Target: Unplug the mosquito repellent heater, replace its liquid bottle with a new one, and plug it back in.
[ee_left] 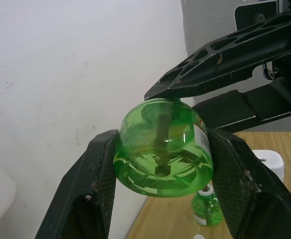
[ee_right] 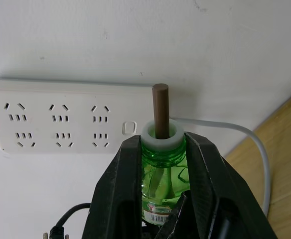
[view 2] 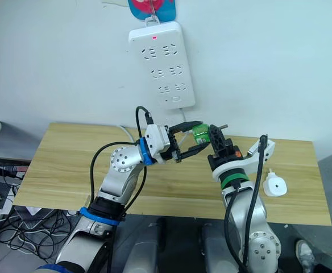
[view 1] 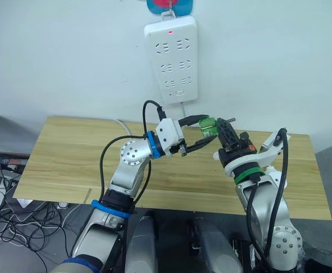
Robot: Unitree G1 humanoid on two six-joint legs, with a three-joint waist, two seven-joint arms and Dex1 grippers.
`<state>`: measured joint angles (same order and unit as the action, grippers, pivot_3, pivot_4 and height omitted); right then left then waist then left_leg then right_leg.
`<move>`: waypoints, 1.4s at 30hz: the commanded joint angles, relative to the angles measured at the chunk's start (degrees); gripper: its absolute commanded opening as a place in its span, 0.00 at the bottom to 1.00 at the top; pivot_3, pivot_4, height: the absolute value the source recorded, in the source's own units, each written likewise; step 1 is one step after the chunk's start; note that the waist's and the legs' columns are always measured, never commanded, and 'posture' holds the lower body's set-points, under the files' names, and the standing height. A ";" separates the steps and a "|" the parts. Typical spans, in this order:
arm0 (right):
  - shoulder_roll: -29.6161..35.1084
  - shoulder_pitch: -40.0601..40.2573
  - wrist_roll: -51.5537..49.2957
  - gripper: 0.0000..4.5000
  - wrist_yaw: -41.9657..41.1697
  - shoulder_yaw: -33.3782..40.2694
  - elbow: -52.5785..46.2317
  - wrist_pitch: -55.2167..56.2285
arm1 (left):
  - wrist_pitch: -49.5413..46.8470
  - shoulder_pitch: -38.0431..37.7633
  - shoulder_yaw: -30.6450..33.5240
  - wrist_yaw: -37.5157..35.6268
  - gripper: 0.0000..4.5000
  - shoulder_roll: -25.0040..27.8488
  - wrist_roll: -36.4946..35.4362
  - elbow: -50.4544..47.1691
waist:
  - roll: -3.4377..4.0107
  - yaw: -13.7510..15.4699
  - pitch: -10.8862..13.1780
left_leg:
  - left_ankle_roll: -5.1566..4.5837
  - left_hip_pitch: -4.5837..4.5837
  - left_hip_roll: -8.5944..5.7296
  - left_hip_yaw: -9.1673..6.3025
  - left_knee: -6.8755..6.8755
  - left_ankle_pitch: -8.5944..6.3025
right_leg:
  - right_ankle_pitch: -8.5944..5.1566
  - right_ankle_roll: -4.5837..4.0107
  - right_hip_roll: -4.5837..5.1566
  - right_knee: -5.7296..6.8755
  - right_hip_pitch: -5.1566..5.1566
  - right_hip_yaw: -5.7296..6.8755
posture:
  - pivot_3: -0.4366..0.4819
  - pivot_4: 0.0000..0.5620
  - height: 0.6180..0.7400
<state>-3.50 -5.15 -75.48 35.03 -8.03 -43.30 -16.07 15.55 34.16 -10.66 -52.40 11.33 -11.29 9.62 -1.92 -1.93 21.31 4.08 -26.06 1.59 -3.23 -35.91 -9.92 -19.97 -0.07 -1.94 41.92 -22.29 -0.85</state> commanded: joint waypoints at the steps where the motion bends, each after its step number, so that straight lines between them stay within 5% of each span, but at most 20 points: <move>1: -0.38 0.49 -1.48 0.19 -1.20 -1.32 -2.86 -0.31 | 1.46 -0.07 -0.20 -0.49 0.51 -0.35 -1.24 -1.82 | 0.00 0.00 -0.10 | 0.00 0.00 0.00 0.00 0.00 0.00 | 0.00 0.00 0.00 0.00 0.00 0.00 | 0.47 0.54 1.00; 6: 0.09 0.54 -1.84 0.19 -1.65 -1.26 -2.83 -0.77 | 0.14 -0.24 -0.80 -1.81 0.51 0.41 -1.06 -1.93 | 0.00 0.00 -0.36 | 0.00 0.00 0.00 0.00 0.00 0.00 | 0.00 0.00 0.00 0.02 0.00 0.01 | 0.47 0.53 1.00; 12: 3.00 2.13 -5.76 0.64 -4.09 0.37 -3.43 -1.68 | -9.45 -0.18 -1.19 -3.25 0.51 0.68 -4.69 -4.32 | 0.03 -0.07 -0.78 | -0.01 0.00 -0.01 -0.02 0.00 0.00 | 0.00 0.00 0.00 0.03 0.00 0.00 | 0.45 0.51 1.00; 17: 14.44 8.85 -16.25 0.99 -5.56 4.99 -8.02 -4.33 | -19.51 -0.74 -1.94 -3.67 0.51 -0.44 -8.06 -6.66 | 0.01 -0.19 -1.06 | -0.02 -0.02 -0.06 -0.04 0.00 -0.01 | 0.00 0.00 0.00 0.03 0.02 -0.02 | 0.43 0.52 1.00; 25: 53.69 29.18 -37.08 0.99 -13.93 33.47 -4.69 -17.61 | -21.35 -1.85 -2.34 -4.54 0.51 -1.23 -8.23 -5.78 | -0.08 -0.45 -1.18 | -0.37 0.06 -0.15 0.10 -0.12 -0.17 | 0.00 0.00 -0.04 -0.03 0.19 -0.17 | 0.38 0.57 1.00; 28: 66.88 31.01 -36.48 0.99 -18.08 41.24 5.47 -28.00 | -19.12 -3.15 -2.83 -6.73 0.51 -1.47 -8.43 -5.55 | -0.08 -1.28 -1.19 | -0.38 0.20 -0.09 0.25 -0.15 -0.17 | -0.01 0.02 -0.25 -0.01 0.23 -0.25 | 0.37 0.59 1.00; 31: 79.38 26.98 -28.64 0.99 -23.34 39.50 17.58 -36.96 | -16.77 -4.45 -3.70 -9.50 0.51 -2.15 -8.66 -4.95 | -0.11 -1.88 -1.17 | -0.39 0.27 -0.10 0.45 -0.15 -0.18 | -0.14 0.25 -0.38 -0.05 0.25 -0.36 | 0.37 0.63 1.00; 34: 83.85 19.51 -21.11 0.99 -27.02 32.10 24.76 -39.83 | -15.19 -5.25 -4.41 -11.00 0.51 -2.62 -8.07 -3.95 | -0.12 -1.42 -1.16 | -0.40 0.24 -0.07 0.43 -0.15 -0.19 | -0.16 0.28 -0.45 -0.10 0.21 -0.47 | 0.39 0.65 1.00; 38: 80.31 -0.11 -9.48 0.99 -28.91 16.79 34.67 -45.37 | -11.66 -6.73 -4.90 -11.75 0.51 -1.93 -6.25 -2.02 | -0.10 -1.13 -1.09 | -0.46 0.08 -0.01 0.52 -0.11 -0.22 | -0.15 0.27 -0.59 -0.31 0.23 -0.54 | 0.41 0.67 1.00; 42: 76.78 -8.06 -5.35 0.99 -26.88 13.05 39.97 -53.34 | -12.92 -8.59 -4.40 -11.27 0.51 -0.21 -6.81 -4.96 | 0.03 -0.67 -1.01 | -0.52 -0.12 0.03 0.48 -0.06 -0.25 | 0.00 0.00 -0.86 -0.31 0.22 -1.58 | 0.44 0.69 1.00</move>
<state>73.01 -12.26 -82.42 7.76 4.91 -4.35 -66.41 2.52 26.21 -15.37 -63.55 11.04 -17.50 8.08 -1.90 -2.59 20.29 3.53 -26.21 1.57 -2.74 -35.99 -10.19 -19.97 -0.07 -2.78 41.61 -22.06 -2.55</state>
